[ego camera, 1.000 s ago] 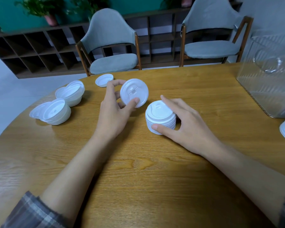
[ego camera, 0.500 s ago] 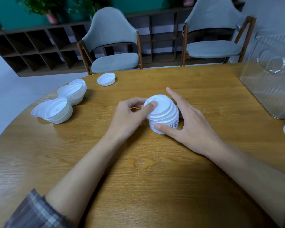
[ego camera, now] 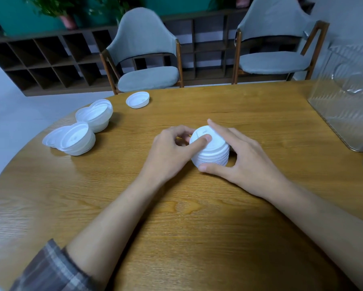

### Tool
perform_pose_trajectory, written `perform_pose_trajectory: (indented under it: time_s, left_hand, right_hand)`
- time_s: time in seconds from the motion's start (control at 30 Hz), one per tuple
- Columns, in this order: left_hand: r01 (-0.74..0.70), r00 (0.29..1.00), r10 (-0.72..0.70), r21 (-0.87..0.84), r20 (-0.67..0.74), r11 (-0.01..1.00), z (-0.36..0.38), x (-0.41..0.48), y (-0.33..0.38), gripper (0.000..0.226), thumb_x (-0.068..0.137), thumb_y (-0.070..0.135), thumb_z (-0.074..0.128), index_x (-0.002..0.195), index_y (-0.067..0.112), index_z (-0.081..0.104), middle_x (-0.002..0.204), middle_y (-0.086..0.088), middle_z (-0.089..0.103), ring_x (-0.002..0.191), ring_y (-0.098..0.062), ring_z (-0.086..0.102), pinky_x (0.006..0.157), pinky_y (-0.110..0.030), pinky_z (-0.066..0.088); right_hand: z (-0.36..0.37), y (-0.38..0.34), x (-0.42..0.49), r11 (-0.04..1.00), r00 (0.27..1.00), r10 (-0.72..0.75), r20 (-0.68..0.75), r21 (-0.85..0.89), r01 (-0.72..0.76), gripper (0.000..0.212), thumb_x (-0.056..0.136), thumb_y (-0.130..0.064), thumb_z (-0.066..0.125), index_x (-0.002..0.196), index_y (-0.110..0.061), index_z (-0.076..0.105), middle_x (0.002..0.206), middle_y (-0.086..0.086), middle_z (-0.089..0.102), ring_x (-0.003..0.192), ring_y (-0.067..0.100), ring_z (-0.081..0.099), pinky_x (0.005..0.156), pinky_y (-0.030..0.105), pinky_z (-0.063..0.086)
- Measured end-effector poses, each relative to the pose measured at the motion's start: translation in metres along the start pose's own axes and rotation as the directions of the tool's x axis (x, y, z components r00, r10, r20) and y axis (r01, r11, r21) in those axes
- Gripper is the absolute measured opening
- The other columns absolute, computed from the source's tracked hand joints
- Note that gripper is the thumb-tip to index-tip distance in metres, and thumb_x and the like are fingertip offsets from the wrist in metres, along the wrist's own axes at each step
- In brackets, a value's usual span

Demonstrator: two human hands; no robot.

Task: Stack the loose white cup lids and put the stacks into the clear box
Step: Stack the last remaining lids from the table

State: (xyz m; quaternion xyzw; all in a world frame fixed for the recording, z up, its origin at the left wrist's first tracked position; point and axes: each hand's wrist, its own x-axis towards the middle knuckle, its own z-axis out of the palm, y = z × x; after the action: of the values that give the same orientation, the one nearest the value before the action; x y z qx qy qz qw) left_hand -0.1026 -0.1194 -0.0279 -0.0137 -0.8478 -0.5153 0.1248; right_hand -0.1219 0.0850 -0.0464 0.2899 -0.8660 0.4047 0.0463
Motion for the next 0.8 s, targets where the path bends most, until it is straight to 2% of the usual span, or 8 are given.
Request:
perform_pose_trajectory:
  time_s: [0.1, 0.23, 0.3, 0.43, 0.57, 0.6, 0.7, 0.8]
  left_hand:
    - [-0.035, 0.999, 0.033, 0.06, 0.032, 0.998, -0.001, 0.001, -0.001, 0.021, 0.091, 0.05, 0.077, 0.094, 0.029, 0.078, 0.091, 0.0, 0.075, 0.072, -0.018, 0.061, 0.074, -0.036, 0.052]
    - [-0.144, 0.99, 0.141, 0.157, 0.032, 0.977, -0.003, -0.004, 0.002, 0.028, 0.101, 0.054, 0.061, 0.089, 0.032, 0.074, 0.086, 0.007, 0.071, 0.078, -0.008, 0.061, 0.072, -0.02, 0.044]
    - [-0.167, 0.984, 0.175, 0.142, -0.041, 0.976, -0.007, -0.006, 0.004, 0.034, 0.106, 0.051, 0.054, 0.083, 0.032, 0.07, 0.082, 0.008, 0.07, 0.079, -0.007, 0.061, 0.073, -0.02, 0.043]
    - [-0.203, 0.93, 0.251, 0.194, -0.27, 0.96, -0.024, -0.008, -0.007, 0.039, 0.108, 0.043, 0.053, 0.093, 0.015, 0.075, 0.087, 0.004, 0.071, 0.086, -0.014, 0.064, 0.08, -0.032, 0.049]
    - [-0.218, 0.882, 0.327, 0.32, -0.34, 0.922, -0.045, -0.018, -0.028, 0.02, 0.104, 0.03, 0.061, 0.098, 0.016, 0.074, 0.092, 0.004, 0.063, 0.088, -0.008, 0.061, 0.067, -0.014, 0.041]
    - [-0.225, 0.87, 0.351, 0.355, -0.347, 0.907, -0.05, -0.02, -0.031, 0.017, 0.103, 0.029, 0.063, 0.101, 0.016, 0.074, 0.096, 0.004, 0.063, 0.093, -0.012, 0.062, 0.07, -0.016, 0.045]
    - [-0.23, 0.833, 0.434, 0.499, -0.343, 0.836, -0.067, -0.02, -0.041, 0.024, 0.098, 0.03, 0.065, 0.116, 0.016, 0.071, 0.109, 0.0, 0.061, 0.106, -0.022, 0.06, 0.089, -0.039, 0.052]
    - [-0.194, 0.811, 0.475, 0.608, -0.342, 0.77, -0.086, -0.017, -0.051, 0.038, 0.093, 0.035, 0.07, 0.126, 0.017, 0.068, 0.12, -0.005, 0.058, 0.111, -0.023, 0.057, 0.097, -0.043, 0.048]
  right_hand:
    - [0.001, 0.001, 0.0, 1.0, 1.0, -0.002, 0.0, -0.015, 0.002, 0.098, 0.077, -0.055, 0.084, 0.16, -0.043, 0.032, 0.143, -0.021, 0.05, 0.131, -0.004, 0.045, 0.102, 0.005, 0.031]
    - [0.003, 0.0, 0.0, 0.999, 0.998, -0.024, -0.05, -0.027, 0.023, 0.096, 0.077, -0.05, 0.087, 0.159, -0.037, 0.039, 0.141, -0.016, 0.056, 0.129, -0.002, 0.05, 0.103, 0.004, 0.033]
    - [0.005, -0.001, 0.001, 0.999, 0.997, -0.033, -0.065, -0.034, 0.031, 0.097, 0.075, -0.049, 0.089, 0.158, -0.035, 0.041, 0.14, -0.014, 0.058, 0.128, -0.001, 0.052, 0.107, 0.012, 0.037]
    - [0.012, -0.01, 0.003, 0.999, 0.998, -0.042, -0.054, -0.026, 0.04, 0.098, 0.074, -0.05, 0.09, 0.158, -0.034, 0.042, 0.139, -0.012, 0.058, 0.129, 0.002, 0.053, 0.113, 0.029, 0.042]
    - [0.018, -0.017, 0.004, 0.999, 0.998, -0.04, -0.047, -0.023, 0.039, 0.097, 0.074, -0.049, 0.09, 0.157, -0.033, 0.043, 0.138, -0.01, 0.059, 0.128, 0.004, 0.053, 0.114, 0.032, 0.042]
    - [0.019, -0.019, 0.004, 0.999, 0.998, -0.041, -0.05, -0.024, 0.04, 0.097, 0.073, -0.049, 0.091, 0.157, -0.033, 0.044, 0.137, -0.011, 0.059, 0.127, 0.004, 0.053, 0.114, 0.033, 0.042]
    - [0.029, -0.025, 0.007, 0.999, 0.997, -0.044, -0.058, -0.008, 0.043, 0.097, 0.073, -0.047, 0.092, 0.157, -0.034, 0.045, 0.129, -0.015, 0.059, 0.122, 0.002, 0.054, 0.112, 0.031, 0.043]
    - [0.039, -0.032, 0.014, 0.999, 0.998, -0.05, -0.04, 0.003, 0.051, 0.097, 0.073, -0.047, 0.091, 0.157, -0.035, 0.044, 0.128, -0.015, 0.058, 0.119, 0.0, 0.052, 0.11, 0.028, 0.042]
